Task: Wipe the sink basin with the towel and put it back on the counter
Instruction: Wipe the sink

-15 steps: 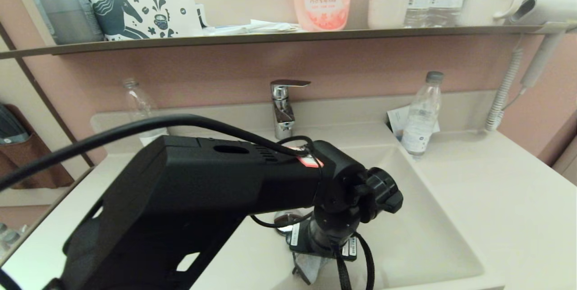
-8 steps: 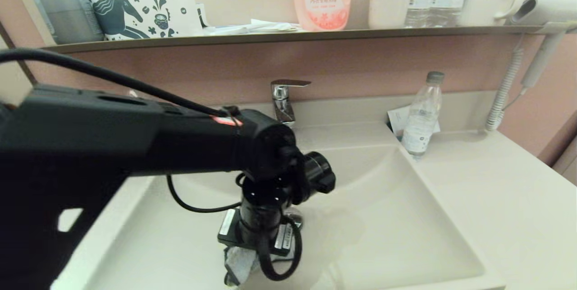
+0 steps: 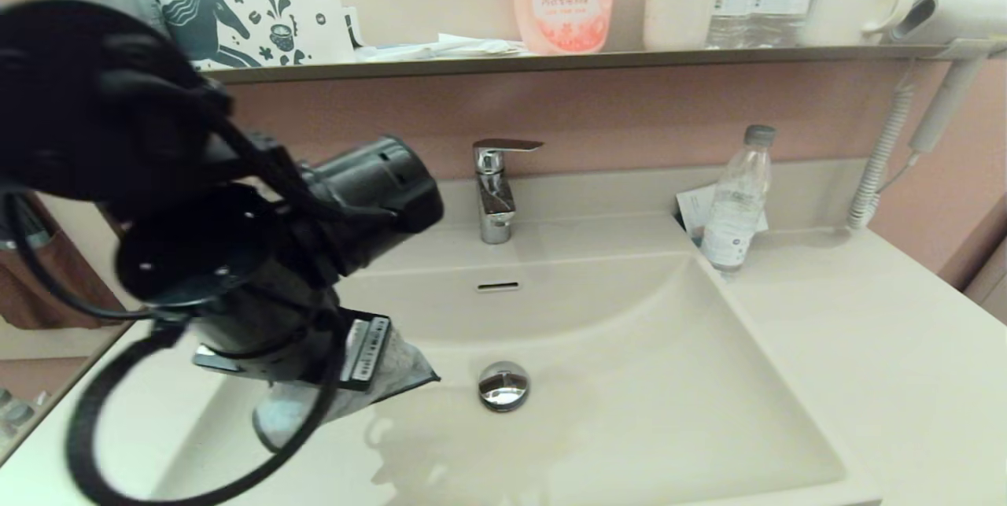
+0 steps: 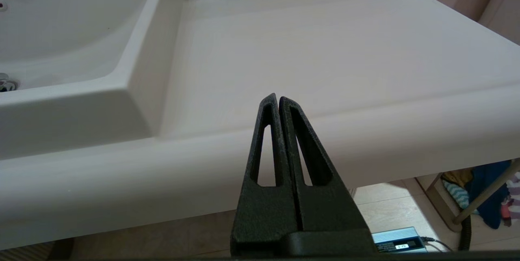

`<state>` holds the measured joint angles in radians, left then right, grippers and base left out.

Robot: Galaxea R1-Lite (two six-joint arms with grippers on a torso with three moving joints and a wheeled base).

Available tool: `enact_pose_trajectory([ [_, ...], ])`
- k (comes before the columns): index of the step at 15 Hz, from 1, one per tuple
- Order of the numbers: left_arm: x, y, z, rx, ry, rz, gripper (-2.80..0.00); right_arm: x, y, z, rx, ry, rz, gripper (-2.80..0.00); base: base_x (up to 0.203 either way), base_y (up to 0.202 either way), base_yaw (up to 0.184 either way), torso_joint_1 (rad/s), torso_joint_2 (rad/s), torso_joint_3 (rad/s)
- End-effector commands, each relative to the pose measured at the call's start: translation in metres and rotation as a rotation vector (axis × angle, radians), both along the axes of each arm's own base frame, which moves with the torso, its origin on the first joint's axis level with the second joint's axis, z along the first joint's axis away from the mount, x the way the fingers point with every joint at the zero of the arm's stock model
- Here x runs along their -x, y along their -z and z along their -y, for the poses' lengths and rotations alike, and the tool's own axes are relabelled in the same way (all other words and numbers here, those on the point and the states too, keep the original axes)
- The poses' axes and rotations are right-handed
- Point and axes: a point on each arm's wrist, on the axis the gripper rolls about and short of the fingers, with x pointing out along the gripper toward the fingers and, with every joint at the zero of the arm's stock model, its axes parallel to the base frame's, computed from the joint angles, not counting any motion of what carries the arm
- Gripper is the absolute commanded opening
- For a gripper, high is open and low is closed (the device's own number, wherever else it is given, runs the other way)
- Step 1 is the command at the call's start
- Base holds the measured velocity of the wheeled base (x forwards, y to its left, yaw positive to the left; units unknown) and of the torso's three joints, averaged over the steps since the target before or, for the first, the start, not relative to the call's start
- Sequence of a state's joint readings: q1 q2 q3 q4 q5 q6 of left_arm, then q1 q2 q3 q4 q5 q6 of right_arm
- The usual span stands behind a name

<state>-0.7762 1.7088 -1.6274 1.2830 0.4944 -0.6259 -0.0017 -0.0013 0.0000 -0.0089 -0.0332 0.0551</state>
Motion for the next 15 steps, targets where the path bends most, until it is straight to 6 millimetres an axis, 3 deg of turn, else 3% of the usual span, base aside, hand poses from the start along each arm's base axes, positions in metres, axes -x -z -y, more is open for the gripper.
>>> enact_pose_trajectory([
  [1, 0.027, -0.030, -0.035, 0.059, -0.033, 0.076, -2.80, 0.000, 0.000, 0.000, 0.000, 0.000, -0.001, -2.80, 0.000, 0.000, 0.000, 0.000, 0.00, 0.000],
  [4, 0.035, -0.041, -0.057, 0.066, -0.066, 0.108, -2.80, 0.000, 0.000, 0.000, 0.000, 0.000, -0.001, -2.80, 0.000, 0.000, 0.000, 0.000, 0.00, 0.000],
  [8, 0.043, -0.047, -0.069, 0.071, -0.081, 0.141, -2.80, 0.000, 0.000, 0.000, 0.000, 0.000, -0.001, -2.80, 0.000, 0.000, 0.000, 0.000, 0.00, 0.000],
  [15, 0.034, -0.030, -0.116, -0.021, -0.184, 0.123, -2.80, 0.000, 0.000, 0.000, 0.000, 0.000, -0.001, -2.80, 0.000, 0.000, 0.000, 0.000, 0.00, 0.000],
])
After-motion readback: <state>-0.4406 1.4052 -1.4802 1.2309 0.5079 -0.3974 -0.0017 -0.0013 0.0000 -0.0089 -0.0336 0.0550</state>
